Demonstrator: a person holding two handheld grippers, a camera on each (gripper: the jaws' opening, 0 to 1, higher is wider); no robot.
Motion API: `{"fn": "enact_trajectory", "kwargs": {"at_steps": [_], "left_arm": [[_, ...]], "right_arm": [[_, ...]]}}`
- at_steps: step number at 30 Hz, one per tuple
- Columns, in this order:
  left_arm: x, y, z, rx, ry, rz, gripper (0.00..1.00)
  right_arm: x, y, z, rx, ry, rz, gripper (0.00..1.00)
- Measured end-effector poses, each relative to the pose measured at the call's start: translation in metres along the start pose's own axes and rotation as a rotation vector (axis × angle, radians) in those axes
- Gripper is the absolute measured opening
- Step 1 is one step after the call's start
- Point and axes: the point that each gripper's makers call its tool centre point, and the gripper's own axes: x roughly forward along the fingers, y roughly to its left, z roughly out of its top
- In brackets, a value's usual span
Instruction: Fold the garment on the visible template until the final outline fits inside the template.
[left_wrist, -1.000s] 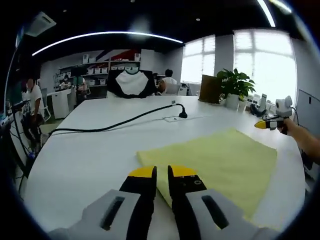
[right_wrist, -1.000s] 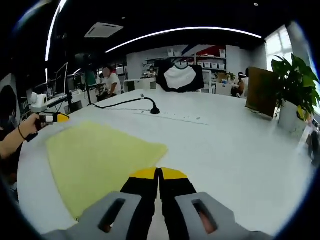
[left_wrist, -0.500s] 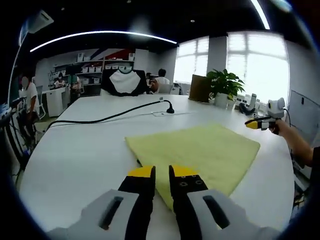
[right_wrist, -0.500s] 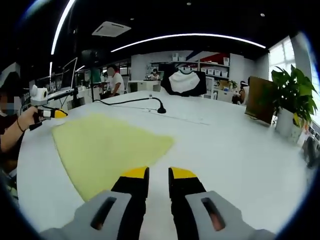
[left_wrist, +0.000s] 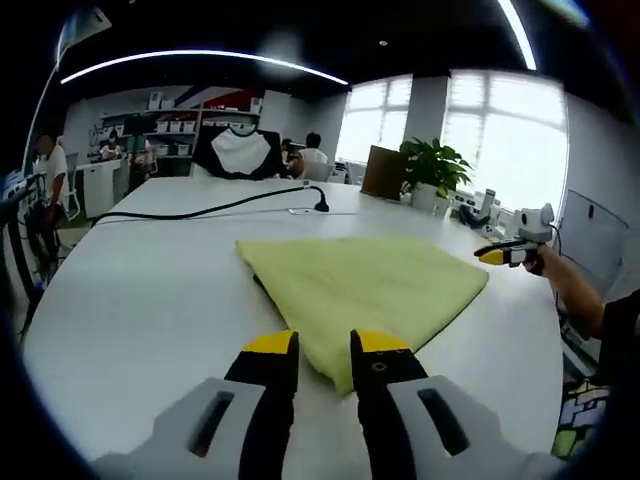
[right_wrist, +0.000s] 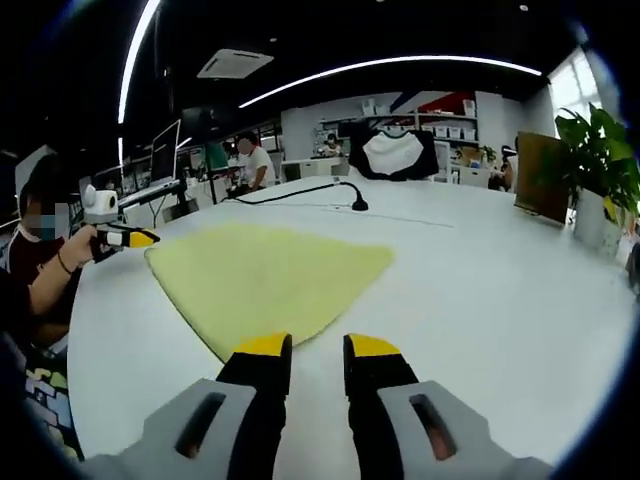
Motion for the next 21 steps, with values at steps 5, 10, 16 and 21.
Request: {"fn": "enact_trajectory", "kwargs": {"at_steps": [5, 10, 16, 21], "left_arm": [[-0.001, -0.003, -0.01, -0.014, 0.018, -0.013, 0.19], [0.0, -0.003, -0.011, -0.023, 0.028, -0.024, 0.15], [0.001, -0.002, -0.013, -0.029, 0.04, -0.027, 0.06], [0.001, -0.004, -0.022, 0.011, 0.084, -0.012, 0.01]], "right_arm": [[-0.002, 0.023, -0.008, 0.026, 0.027, 0.084, 0.2], [0.005, 0.037, -0.016, 0.046, 0.062, 0.137, 0.2], [0.009, 0.039, -0.015, 0.086, 0.065, 0.146, 0.07], [0.008, 0.039, -0.015, 0.107, 0.055, 0.147, 0.0]]}}
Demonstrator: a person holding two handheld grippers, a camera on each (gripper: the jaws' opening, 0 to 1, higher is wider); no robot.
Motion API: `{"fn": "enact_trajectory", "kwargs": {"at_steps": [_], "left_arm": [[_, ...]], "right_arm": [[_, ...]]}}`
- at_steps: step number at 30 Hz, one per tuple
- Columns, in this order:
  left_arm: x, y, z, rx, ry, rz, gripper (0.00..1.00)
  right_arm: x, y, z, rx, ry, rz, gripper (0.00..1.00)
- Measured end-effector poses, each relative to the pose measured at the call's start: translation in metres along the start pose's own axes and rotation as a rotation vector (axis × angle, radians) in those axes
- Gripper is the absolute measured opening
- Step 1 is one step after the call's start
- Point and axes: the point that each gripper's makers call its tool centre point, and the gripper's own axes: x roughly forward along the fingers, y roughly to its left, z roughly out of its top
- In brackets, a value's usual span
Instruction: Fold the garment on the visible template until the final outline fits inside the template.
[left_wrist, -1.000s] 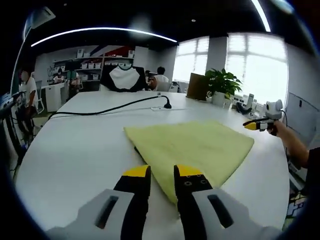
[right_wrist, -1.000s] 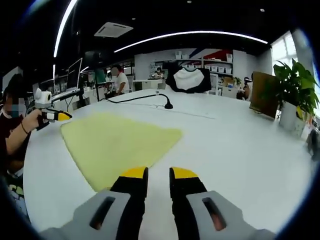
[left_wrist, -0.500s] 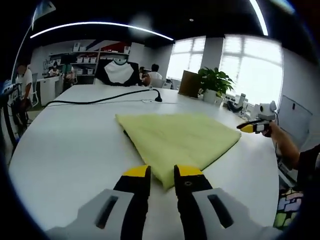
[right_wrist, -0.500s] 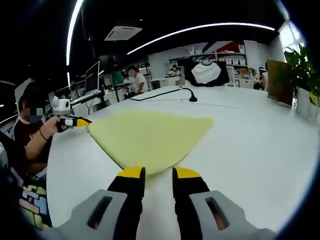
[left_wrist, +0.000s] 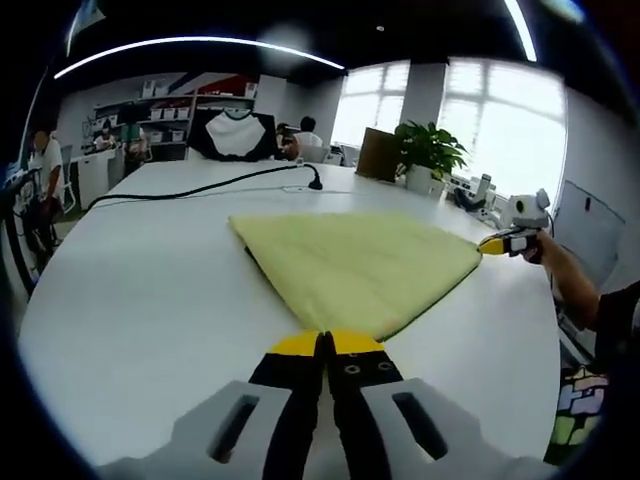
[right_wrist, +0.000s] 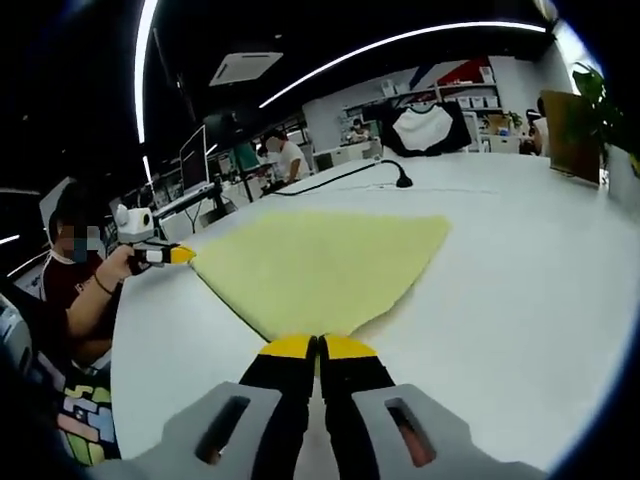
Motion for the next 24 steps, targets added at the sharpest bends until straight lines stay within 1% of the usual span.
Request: {"fn": "enact_trajectory", "kwargs": {"at_steps": [1, 3, 4, 6, 7, 9, 10, 12, 14, 17, 19, 22, 24], "left_arm": [[0.0, -0.0002, -0.0016, 0.006, 0.01, 0.0, 0.01], [-0.0011, 0.0005, -0.0002, 0.031, 0.003, 0.016, 0.01], [-0.0023, 0.0026, -0.0015, 0.074, 0.021, 0.037, 0.01], [-0.0033, 0.0045, 0.0025, 0.141, 0.014, 0.067, 0.01], [-0.0042, 0.0051, 0.0028, 0.207, 0.028, 0.087, 0.0], [-0.0027, 0.0031, 0.0043, 0.251, 0.029, 0.091, 0.0], [-0.0022, 0.0018, 0.0032, 0.223, 0.036, 0.087, 0.0], [-0.0037, 0.004, 0.0039, 0.217, 0.034, 0.089, 0.0], [-0.0058, 0.0057, 0.0014, 0.219, 0.047, 0.097, 0.0], [-0.0078, 0.0042, -0.0006, 0.232, 0.053, 0.105, 0.0], [-0.0072, 0.0053, -0.0013, 0.261, 0.063, 0.12, 0.0], [-0.007, 0.0053, -0.0028, 0.259, 0.064, 0.121, 0.01], [-0.0095, 0.0029, -0.001, 0.274, 0.046, 0.121, 0.01]], "right_arm": [[-0.0009, -0.0006, -0.0013, -0.008, 0.003, -0.012, 0.0], [-0.002, -0.0005, -0.0005, -0.033, -0.003, -0.026, 0.0], [-0.0028, -0.0018, 0.0001, -0.041, -0.006, -0.041, 0.0], [-0.0035, -0.0025, -0.0008, -0.053, 0.006, -0.056, 0.0], [-0.0036, -0.0029, 0.0001, -0.065, 0.001, -0.065, 0.0], [-0.0027, -0.0056, -0.0011, -0.091, 0.018, -0.087, 0.0], [-0.0022, -0.0072, -0.0017, -0.103, 0.025, -0.097, 0.0], [-0.0022, -0.0081, -0.0026, -0.11, 0.03, -0.109, 0.0], [-0.0035, -0.0088, -0.0036, -0.114, 0.033, -0.116, 0.0], [-0.004, -0.0087, -0.006, -0.131, 0.04, -0.13, 0.0], [-0.0039, -0.0091, -0.0061, -0.134, 0.039, -0.136, 0.0], [-0.0044, -0.0096, -0.0053, -0.146, 0.04, -0.137, 0.0], [-0.0061, -0.0056, -0.0064, -0.17, 0.048, -0.13, 0.0]]}}
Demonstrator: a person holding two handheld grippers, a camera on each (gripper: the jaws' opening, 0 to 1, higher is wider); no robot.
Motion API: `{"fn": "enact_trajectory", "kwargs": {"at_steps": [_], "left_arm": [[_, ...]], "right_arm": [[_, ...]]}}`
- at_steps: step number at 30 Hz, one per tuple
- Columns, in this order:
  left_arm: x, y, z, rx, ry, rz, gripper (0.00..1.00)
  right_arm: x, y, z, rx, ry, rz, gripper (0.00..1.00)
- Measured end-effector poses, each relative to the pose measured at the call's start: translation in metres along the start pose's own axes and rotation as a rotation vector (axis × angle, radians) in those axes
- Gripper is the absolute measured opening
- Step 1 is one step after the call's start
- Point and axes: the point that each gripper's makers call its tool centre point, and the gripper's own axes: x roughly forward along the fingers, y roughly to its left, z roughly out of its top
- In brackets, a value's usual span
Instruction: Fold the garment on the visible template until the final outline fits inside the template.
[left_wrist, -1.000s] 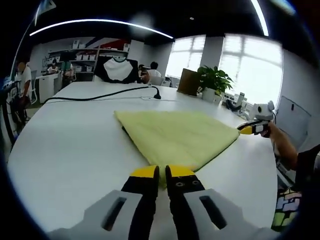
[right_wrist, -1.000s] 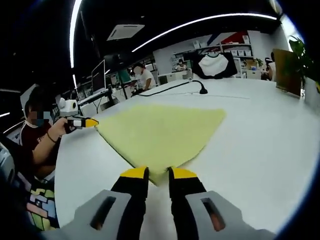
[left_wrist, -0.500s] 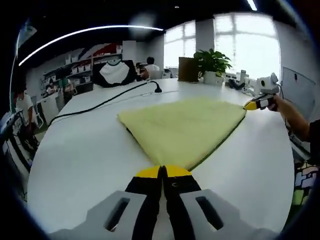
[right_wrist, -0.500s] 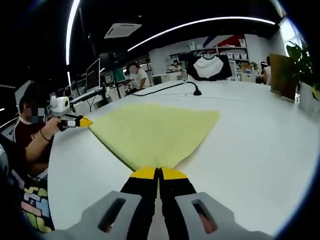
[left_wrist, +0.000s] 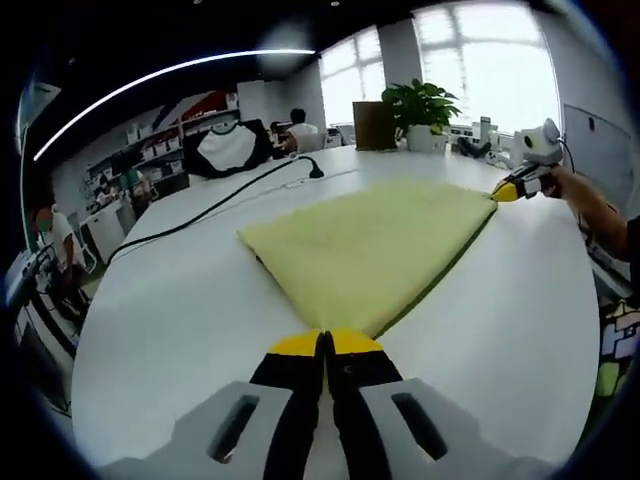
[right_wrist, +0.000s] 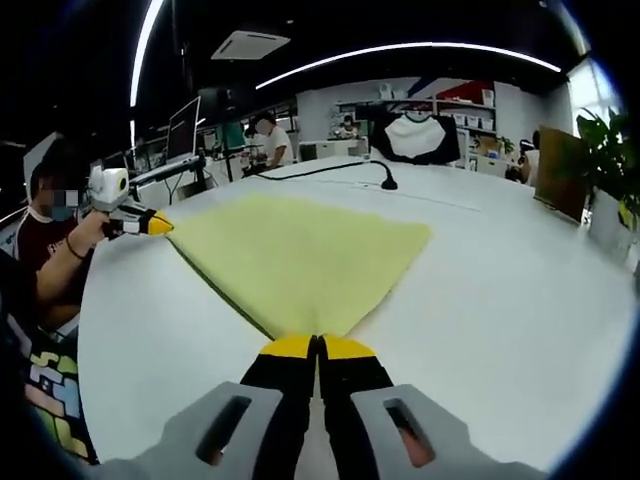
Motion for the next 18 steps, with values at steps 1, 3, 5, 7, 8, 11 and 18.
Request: {"fn": "enact_trajectory", "kwargs": {"at_steps": [1, 3, 5, 7, 8, 11, 18], "left_arm": [[-0.002, -0.001, 0.0, 0.005, -0.005, 0.002, 0.01], [-0.008, 0.005, -0.003, 0.005, 0.021, 0.037, 0.09], [-0.018, 0.015, 0.004, -0.037, -0.028, 0.097, 0.26], [-0.025, 0.015, 0.011, -0.082, -0.085, 0.112, 0.31], [-0.028, 0.013, 0.015, -0.106, -0.108, 0.108, 0.29], [-0.027, 0.006, 0.032, -0.17, -0.188, 0.102, 0.27], [-0.016, -0.043, 0.082, -0.304, -0.36, -0.045, 0.08]], "right_arm": [[-0.002, 0.001, 0.0, -0.002, 0.0, 0.001, 0.0], [-0.009, 0.001, 0.001, -0.007, 0.008, 0.007, 0.0], [-0.016, -0.001, 0.004, -0.026, -0.003, 0.004, 0.03], [-0.024, -0.011, 0.012, 0.007, -0.047, -0.038, 0.04], [-0.027, -0.013, 0.015, 0.015, -0.058, -0.054, 0.04], [-0.027, -0.01, 0.026, -0.008, -0.085, -0.08, 0.06], [-0.006, 0.033, 0.058, -0.047, -0.141, -0.039, 0.07]]}}
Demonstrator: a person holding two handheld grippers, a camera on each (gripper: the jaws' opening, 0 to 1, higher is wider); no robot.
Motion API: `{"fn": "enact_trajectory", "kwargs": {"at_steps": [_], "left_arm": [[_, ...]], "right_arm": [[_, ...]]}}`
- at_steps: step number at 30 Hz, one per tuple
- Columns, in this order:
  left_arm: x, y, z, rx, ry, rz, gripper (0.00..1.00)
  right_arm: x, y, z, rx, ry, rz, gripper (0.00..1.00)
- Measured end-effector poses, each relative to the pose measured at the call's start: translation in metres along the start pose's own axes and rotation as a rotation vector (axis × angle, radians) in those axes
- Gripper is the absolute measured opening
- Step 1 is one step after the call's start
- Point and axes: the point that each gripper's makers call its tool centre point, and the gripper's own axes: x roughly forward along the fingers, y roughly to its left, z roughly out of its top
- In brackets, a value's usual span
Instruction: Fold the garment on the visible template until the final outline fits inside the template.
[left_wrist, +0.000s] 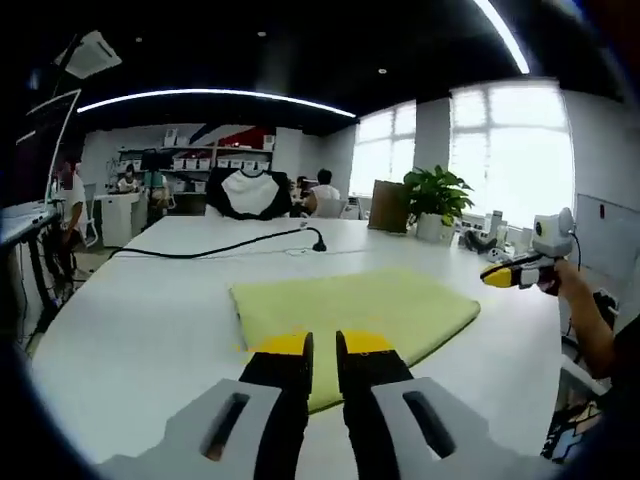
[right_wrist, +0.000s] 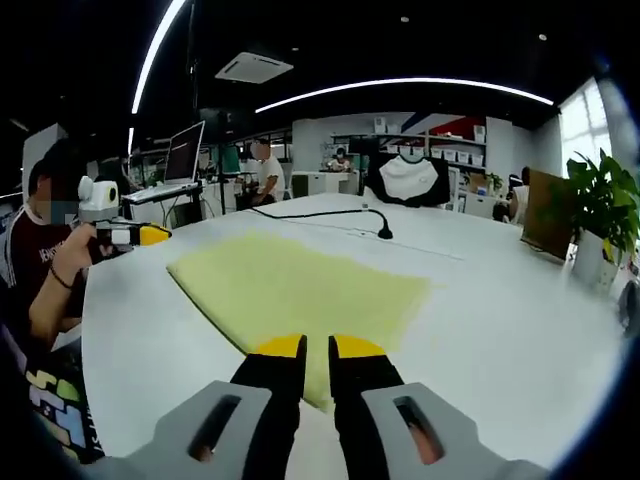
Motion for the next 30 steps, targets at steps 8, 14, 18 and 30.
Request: {"fn": "enact_trajectory", "kwargs": {"at_steps": [8, 14, 18, 30], "left_arm": [[0.026, -0.021, -0.011, 0.016, 0.031, 0.026, 0.01], [0.049, -0.037, -0.011, -0.016, 0.043, 0.039, 0.01], [0.059, -0.042, -0.017, -0.001, 0.064, 0.058, 0.01], [0.092, -0.056, -0.053, 0.071, 0.242, 0.054, 0.01]], "right_arm": [[0.032, 0.037, 0.017, -0.018, -0.011, 0.036, 0.07], [0.054, 0.045, 0.022, 0.018, -0.03, 0.022, 0.07], [0.067, 0.04, 0.017, 0.048, -0.037, -0.029, 0.08], [0.107, 0.061, 0.003, -0.063, 0.01, -0.018, 0.0]]}}
